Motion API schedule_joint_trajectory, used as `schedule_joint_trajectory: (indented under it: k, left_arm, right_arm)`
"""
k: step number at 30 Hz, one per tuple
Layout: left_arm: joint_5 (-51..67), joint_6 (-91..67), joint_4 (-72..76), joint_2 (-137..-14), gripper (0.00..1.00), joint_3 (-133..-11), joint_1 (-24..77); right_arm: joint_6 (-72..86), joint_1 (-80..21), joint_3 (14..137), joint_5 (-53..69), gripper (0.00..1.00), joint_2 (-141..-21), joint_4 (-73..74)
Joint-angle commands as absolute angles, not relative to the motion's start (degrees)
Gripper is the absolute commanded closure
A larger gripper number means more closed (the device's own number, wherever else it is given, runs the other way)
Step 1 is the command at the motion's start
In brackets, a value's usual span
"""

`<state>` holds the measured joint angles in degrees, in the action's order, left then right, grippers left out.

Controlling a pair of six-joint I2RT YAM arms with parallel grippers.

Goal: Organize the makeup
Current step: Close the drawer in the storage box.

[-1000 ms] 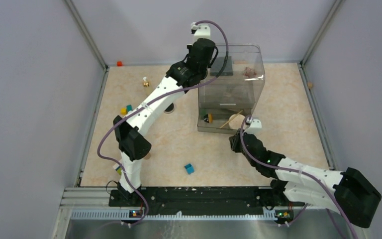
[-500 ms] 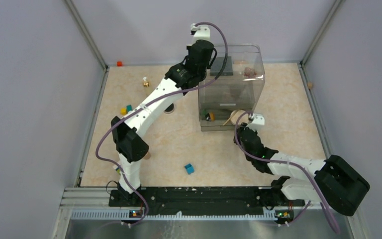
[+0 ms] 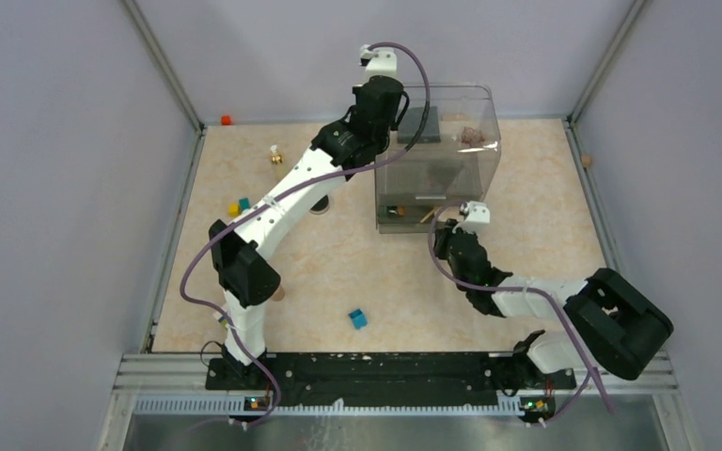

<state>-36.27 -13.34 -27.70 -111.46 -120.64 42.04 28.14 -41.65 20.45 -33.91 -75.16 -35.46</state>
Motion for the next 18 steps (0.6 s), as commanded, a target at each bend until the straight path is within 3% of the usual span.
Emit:
schedule_joint_trajectory:
  k: [1,18]
  left_arm:
    - [-33.7,-12.9,-31.1,-109.2,1.00,-119.4,42.7]
    - [-32.6,-13.4,-31.5,-108.1,1.00,-117.4,43.2]
  right_arm:
    - [25.2,-40.7,24.2,-31.8,0.80,-78.4,-44.7]
    - [21.3,-37.5,26.2,-32.9,0.75,-91.3,-63.9]
